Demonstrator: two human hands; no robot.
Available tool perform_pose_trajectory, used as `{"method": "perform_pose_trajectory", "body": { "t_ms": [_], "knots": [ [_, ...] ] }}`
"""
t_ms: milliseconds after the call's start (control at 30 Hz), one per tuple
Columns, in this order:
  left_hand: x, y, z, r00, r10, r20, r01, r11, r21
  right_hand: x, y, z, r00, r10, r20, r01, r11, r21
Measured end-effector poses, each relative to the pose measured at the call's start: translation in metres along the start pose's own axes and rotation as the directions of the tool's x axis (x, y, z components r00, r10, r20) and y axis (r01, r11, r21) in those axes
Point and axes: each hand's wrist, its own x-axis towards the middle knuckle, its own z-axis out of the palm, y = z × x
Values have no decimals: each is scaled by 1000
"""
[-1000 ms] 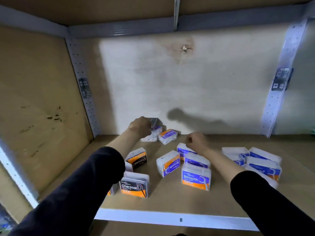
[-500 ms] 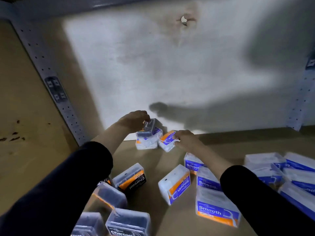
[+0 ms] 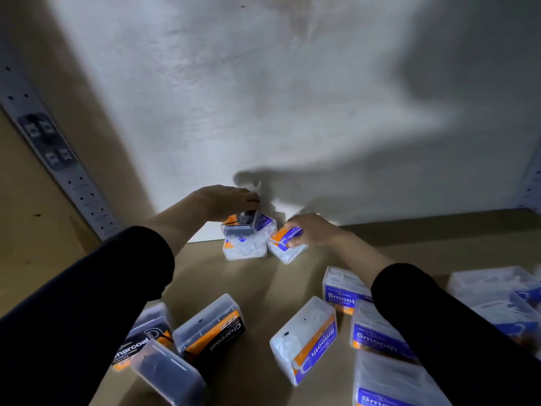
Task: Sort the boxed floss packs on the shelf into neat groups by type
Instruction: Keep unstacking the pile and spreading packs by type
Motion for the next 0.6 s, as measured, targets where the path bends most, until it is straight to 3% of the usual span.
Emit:
{"method": "perform_pose_trajectory", "body": {
  "t_ms": [133, 333, 600],
  "knots": [
    [-3, 0, -3, 999, 4, 37, -5, 1000, 26, 4, 0, -4, 997, -19, 68, 25, 995, -94],
    [-3, -8, -3, 990, 19, 137, -29, 997, 68, 4, -2, -3, 998, 0, 62, 9, 989, -151],
    [-1, -18, -1, 987, -11, 158, 28, 994, -106, -2, 4, 1, 998, 58, -21, -60, 991, -117]
  ]
}}
